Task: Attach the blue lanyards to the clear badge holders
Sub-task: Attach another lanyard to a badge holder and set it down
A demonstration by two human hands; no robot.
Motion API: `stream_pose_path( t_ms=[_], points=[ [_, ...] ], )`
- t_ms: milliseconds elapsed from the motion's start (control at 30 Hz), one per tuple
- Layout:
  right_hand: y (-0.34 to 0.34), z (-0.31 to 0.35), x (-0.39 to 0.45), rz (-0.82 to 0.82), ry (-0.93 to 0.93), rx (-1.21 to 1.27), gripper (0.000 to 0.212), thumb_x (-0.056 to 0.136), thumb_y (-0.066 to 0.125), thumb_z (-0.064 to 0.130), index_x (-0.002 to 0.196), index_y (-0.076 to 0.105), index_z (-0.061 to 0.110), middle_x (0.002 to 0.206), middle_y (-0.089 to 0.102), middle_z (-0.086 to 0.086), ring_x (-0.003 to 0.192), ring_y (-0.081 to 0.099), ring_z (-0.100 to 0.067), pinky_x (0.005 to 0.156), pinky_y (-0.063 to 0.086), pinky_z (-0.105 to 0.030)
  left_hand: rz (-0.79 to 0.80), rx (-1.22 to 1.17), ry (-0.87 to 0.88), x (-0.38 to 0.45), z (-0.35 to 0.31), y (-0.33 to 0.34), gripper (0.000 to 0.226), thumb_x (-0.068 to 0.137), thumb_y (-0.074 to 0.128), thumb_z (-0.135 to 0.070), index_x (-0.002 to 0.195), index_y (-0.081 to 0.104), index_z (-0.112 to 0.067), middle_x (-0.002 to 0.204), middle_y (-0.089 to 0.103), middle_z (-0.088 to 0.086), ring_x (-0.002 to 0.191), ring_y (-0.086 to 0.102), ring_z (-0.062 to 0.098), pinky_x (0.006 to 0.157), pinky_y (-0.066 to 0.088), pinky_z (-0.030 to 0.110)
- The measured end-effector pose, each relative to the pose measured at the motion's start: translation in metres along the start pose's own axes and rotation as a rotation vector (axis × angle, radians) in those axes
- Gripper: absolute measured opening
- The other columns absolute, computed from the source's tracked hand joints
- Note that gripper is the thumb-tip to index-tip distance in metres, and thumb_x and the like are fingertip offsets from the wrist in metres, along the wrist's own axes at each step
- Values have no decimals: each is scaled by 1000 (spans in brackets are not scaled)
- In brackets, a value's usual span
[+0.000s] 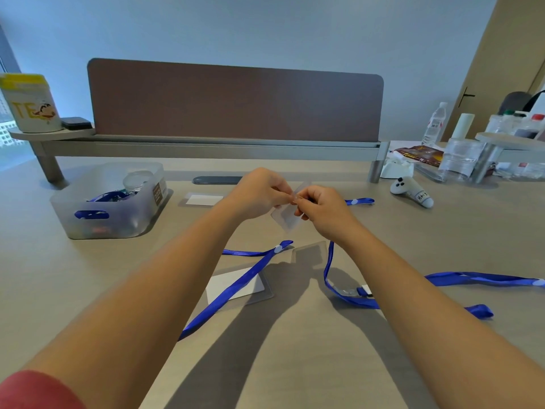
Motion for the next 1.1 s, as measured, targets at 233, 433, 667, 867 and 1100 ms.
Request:
stream_pose_path(
  t_ms=[233, 433, 667, 867, 1100],
  points=[
    [-3, 8, -1, -85, -83, -121, 26, 94, 41, 13, 104, 62, 0, 90, 60, -12, 84, 53, -22, 71, 47, -29, -89, -22, 31, 0, -2, -6, 25, 88, 56, -17, 103, 67, -1, 90, 57, 7, 86, 50, 18, 77, 39, 25],
    [-1, 7, 0, -41, -93, -74, 26, 95, 41, 13, 104, 62, 1, 98, 64, -17, 86, 55, -23, 82, 49, -35, -58, -253, -3, -2, 10, -2, 23, 88, 55, -17, 101, 65, 0, 87, 58, 6, 82, 53, 17, 74, 46, 25],
    [-3, 6, 7, -17, 19, 295, 26, 96, 37, 8, 80, 57, 15, 85, 58, 3, 81, 52, -9, 68, 40, -14, 365, -686, -557, -31, 70, 42, 70, 83, 22, -69, 76, 57, -8, 79, 61, 6, 70, 54, 16, 66, 47, 26],
    [7, -2, 7, 113, 104, 346, 30, 96, 38, 8, 73, 56, 18, 69, 49, 0, 60, 44, -9, 59, 40, -18, 129, -1202, -510, -25, 61, 39, 43, 92, 35, -48, 88, 59, -11, 80, 59, 4, 63, 47, 11, 60, 41, 22],
    [15, -29, 5, 177, 336, 290, 39, 87, 59, 14, 122, 44, 5, 87, 56, -5, 65, 54, -14, 62, 48, -22, -359, -1086, -480, -17, 63, -4, 6, 92, 49, -12, 92, 54, -8, 75, 56, 5, 64, 57, 13, 58, 51, 20]
  ],
)
Point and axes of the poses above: each hand's wrist, its own x-axis towards the middle knuckle, its own y-axis out of the palm, z = x × y, the point moved 7 cm from there along x, towards the middle knuckle
